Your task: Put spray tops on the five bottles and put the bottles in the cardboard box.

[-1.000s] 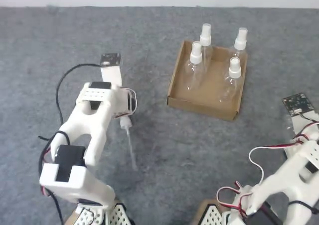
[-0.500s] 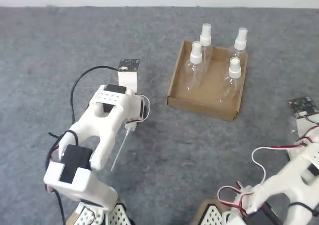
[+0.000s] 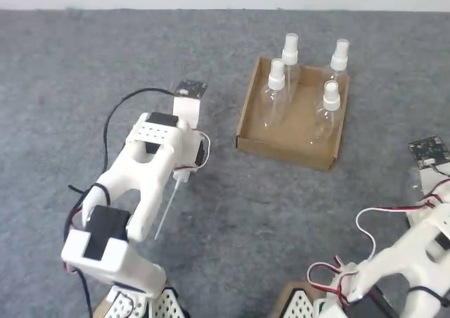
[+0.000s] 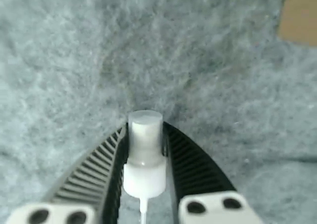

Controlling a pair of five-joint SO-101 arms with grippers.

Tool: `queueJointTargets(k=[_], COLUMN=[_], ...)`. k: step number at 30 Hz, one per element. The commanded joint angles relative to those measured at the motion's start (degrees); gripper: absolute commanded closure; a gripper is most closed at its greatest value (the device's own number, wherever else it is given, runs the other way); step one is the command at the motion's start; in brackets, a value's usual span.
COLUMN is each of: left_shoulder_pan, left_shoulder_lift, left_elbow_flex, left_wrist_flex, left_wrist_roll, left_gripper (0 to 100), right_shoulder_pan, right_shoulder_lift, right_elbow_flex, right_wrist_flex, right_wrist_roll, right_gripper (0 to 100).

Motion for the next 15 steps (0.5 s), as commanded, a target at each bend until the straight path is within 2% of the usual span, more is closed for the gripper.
queueJointTargets(k=[1,3,8,11,15], left_shoulder_pan=[0.4,0.4,0.3,-0.1,-0.1], left_shoulder_lift=[-9.3,-14.7,-26.8,-32.7,-38.6], left_elbow_flex=[-2.6,-0.7,6.1,9.8,16.3], left_wrist_flex=[1.3,1.2,0.9,0.9,-2.3], left_wrist_roll=[-0.4,-0.3,-0.6,-1.4,-2.1], left_gripper=[99,99,99,99,99], right_shoulder_pan=[-0.9,-2.6,-9.2,-9.7,-9.5], right_shoulder_lift=[-1.8,-1.1,8.0,17.5,28.5], right_elbow_flex=[-0.4,-0.4,-4.7,-10.7,-17.8], right_wrist_flex=[-5.7,-8.4,-8.6,-8.6,-8.6], right_wrist_roll=[-7.1,-12.7,-15.1,-18.5,-18.7], right_gripper=[99.3,99.3,99.2,99.2,96.3])
